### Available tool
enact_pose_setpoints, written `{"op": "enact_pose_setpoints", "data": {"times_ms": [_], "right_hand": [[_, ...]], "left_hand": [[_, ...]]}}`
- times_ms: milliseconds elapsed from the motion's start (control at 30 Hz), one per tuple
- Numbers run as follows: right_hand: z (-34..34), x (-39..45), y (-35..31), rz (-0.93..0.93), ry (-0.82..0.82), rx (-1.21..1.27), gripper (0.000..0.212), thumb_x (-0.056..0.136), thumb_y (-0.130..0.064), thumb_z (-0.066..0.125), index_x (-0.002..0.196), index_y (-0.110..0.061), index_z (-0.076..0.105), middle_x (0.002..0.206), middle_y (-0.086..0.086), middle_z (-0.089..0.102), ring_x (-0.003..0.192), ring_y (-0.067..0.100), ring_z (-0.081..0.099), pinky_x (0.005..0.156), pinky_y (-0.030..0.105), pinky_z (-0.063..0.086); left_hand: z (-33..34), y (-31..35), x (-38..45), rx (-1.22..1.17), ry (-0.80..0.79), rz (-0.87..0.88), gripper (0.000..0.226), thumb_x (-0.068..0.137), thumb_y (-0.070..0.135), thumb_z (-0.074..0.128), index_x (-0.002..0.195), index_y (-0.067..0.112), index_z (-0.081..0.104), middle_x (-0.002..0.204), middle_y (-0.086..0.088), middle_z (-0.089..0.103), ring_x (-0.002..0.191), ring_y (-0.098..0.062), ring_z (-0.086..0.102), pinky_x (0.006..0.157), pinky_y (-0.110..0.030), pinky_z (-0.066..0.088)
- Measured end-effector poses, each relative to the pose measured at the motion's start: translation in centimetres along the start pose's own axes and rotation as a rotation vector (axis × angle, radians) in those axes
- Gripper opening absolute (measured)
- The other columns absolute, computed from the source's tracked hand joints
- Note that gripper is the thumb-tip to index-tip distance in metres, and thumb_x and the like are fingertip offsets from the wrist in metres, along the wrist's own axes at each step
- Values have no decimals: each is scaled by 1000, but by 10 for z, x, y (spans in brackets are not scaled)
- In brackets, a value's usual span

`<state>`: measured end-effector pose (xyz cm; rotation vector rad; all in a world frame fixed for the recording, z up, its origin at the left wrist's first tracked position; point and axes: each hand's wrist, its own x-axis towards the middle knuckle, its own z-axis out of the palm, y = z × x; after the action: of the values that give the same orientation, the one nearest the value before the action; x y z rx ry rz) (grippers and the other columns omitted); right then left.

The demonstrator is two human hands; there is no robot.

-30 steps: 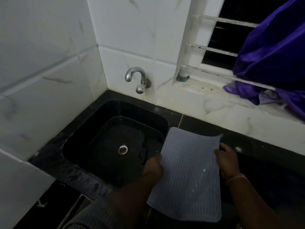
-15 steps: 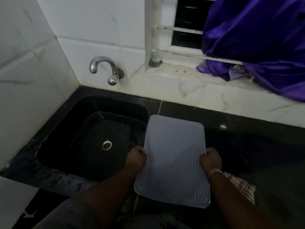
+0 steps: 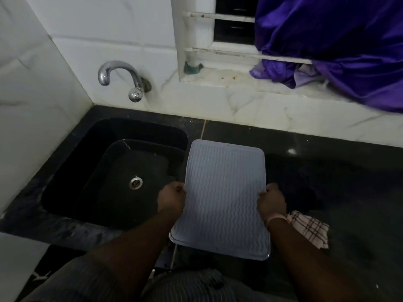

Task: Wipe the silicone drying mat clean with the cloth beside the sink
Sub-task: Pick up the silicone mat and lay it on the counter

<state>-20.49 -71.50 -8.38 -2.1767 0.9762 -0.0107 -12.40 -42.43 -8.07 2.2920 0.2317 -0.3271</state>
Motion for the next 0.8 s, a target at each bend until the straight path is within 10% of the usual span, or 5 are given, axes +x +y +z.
{"op": "enact_pose_setpoints", "data": {"times_ms": [467, 600, 800], "right_hand": [[-17, -7, 12, -80, 78, -24, 26, 99, -4, 50, 123, -7, 61, 121, 17, 59, 97, 23, 57, 80, 31, 44], [-24, -30, 20, 139, 332, -391, 43, 93, -32, 65, 129, -12, 55, 138, 25, 45, 124, 45, 43, 105, 56, 35], [-23, -57, 44, 452, 194, -319, 75, 93, -45, 61, 153, -15, 27, 164, 23, 7, 146, 51, 14, 116, 68, 14]], "left_hand": [[1, -7, -6, 211, -66, 34, 6, 86, 27, 66, 85, 24, 71, 90, -1, 73, 86, -25, 69, 76, -34, 57], [-5, -15, -12, 201, -17, 87, 11, 87, 20, 69, 98, 19, 69, 98, -3, 70, 90, -25, 66, 76, -32, 52], [-5, -29, -13, 201, -97, 251, 31, 92, 15, 63, 120, 29, 67, 111, 0, 64, 97, -18, 63, 81, -33, 51]]}}
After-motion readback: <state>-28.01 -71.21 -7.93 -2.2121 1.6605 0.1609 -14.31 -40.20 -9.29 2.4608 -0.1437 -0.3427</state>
